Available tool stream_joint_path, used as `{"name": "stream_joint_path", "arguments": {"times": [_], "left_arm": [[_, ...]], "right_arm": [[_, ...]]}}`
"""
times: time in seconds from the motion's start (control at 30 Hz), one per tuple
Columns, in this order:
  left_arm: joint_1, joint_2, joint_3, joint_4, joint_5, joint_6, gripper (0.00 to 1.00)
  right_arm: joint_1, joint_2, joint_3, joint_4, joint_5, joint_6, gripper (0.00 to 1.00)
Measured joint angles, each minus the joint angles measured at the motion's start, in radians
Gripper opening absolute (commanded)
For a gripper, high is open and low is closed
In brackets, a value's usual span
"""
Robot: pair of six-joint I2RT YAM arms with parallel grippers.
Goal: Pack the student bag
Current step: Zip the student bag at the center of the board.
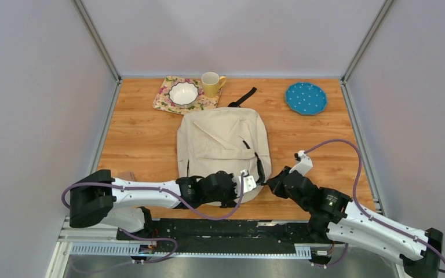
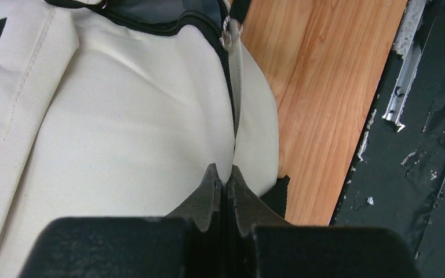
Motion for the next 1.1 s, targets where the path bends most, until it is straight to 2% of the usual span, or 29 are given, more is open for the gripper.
{"name": "stream_joint_path", "arguments": {"times": [0.13, 0.33, 0.37, 0.47, 0.57, 0.77, 0.97, 1.1], "left_arm": [[0.000, -0.051, -0.061, 0.023, 0.002, -0.028, 0.00], [0.000, -0.170, -0.171, 0.099, 0.011, -0.105, 0.00], [0.000, -0.187, -0.190, 0.111, 0.011, -0.117, 0.20], [0.001, -0.237, -0.239, 0.127, 0.015, -0.157, 0.55], [0.000, -0.272, -0.270, 0.091, 0.022, -0.188, 0.70], [0.000, -0.260, -0.216, 0.060, 0.029, -0.194, 0.75], [0.012, -0.108, 0.006, 0.108, 0.072, -0.152, 0.76], [0.023, 0.019, 0.085, 0.141, 0.148, -0.143, 0.76]], "right_arm": [[-0.060, -0.025, -0.002, -0.016, 0.029, 0.022, 0.00], [-0.164, -0.012, -0.002, 0.040, -0.055, 0.012, 0.00], [-0.173, -0.006, -0.002, 0.055, -0.076, 0.007, 0.00], [-0.183, 0.029, -0.001, 0.095, -0.126, -0.029, 0.00], [-0.201, 0.058, 0.000, 0.111, -0.144, -0.079, 0.00], [-0.207, 0.058, -0.017, 0.167, -0.237, -0.148, 0.00], [-0.207, 0.015, -0.032, 0.163, -0.260, -0.180, 0.00], [-0.207, 0.016, -0.032, 0.157, -0.260, -0.191, 0.00]]}}
